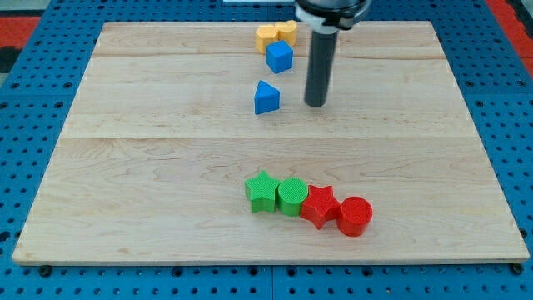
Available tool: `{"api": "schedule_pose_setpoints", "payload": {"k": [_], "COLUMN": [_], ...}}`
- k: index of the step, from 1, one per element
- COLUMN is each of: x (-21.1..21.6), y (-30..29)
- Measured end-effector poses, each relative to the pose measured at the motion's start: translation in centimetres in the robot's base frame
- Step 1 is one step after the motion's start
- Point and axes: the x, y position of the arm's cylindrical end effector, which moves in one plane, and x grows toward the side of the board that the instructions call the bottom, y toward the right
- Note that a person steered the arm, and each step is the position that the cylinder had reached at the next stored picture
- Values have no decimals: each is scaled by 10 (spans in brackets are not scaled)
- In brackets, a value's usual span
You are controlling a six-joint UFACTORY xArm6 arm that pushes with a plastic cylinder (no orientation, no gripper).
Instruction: Move the blue triangle to the left of the blue cube
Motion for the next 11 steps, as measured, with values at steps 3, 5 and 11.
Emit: {"api": "schedule_pose_setpoints", "payload": {"k": [3, 5, 11], "x": [-1, -23, -63], "y": [-92, -122, -78]}}
